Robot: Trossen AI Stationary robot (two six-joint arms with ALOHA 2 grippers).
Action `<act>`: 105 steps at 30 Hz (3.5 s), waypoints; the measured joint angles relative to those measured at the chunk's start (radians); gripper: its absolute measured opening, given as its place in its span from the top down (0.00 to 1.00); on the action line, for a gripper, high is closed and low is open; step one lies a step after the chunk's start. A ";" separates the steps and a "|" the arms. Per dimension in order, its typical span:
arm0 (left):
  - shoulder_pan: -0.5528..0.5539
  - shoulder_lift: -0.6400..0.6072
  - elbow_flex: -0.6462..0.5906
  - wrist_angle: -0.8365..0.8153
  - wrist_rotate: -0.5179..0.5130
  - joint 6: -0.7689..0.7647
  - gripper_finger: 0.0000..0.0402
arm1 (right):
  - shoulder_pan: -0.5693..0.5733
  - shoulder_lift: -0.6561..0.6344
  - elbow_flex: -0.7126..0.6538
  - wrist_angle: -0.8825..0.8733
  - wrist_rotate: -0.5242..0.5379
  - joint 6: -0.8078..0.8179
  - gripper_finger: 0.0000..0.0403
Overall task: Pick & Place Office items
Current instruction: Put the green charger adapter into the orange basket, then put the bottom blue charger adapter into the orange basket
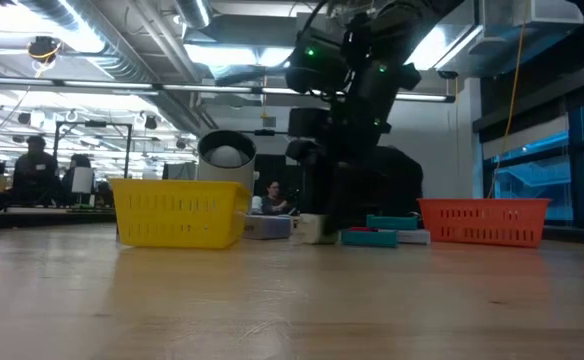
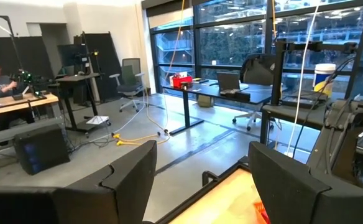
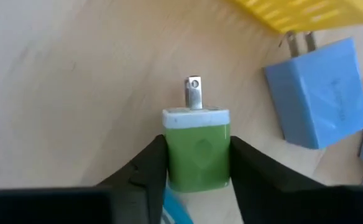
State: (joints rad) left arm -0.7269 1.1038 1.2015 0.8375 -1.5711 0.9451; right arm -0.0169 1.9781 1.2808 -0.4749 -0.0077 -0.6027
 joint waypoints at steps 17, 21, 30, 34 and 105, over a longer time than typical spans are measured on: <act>0.016 0.000 0.000 -0.003 0.000 0.011 0.38 | -0.214 -0.222 0.000 -0.213 0.287 0.604 0.67; 0.016 0.000 0.000 -0.010 0.000 0.011 0.38 | -0.242 -0.303 -0.014 -0.353 0.161 0.670 0.67; 0.016 0.005 0.000 -0.011 0.000 0.007 0.38 | -0.242 -0.569 -0.349 -0.392 0.113 0.866 0.64; 0.025 0.005 0.000 -0.011 0.000 0.007 0.38 | -0.229 -0.700 -0.440 -0.388 0.130 0.979 0.62; 0.016 0.021 -0.083 0.207 0.249 0.044 0.38 | -0.051 -0.744 -0.122 0.638 -0.060 0.775 0.55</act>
State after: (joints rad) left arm -0.7109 1.1247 1.1182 1.0448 -1.3221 0.9890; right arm -0.0679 1.2343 1.1585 0.1633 -0.0680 0.1719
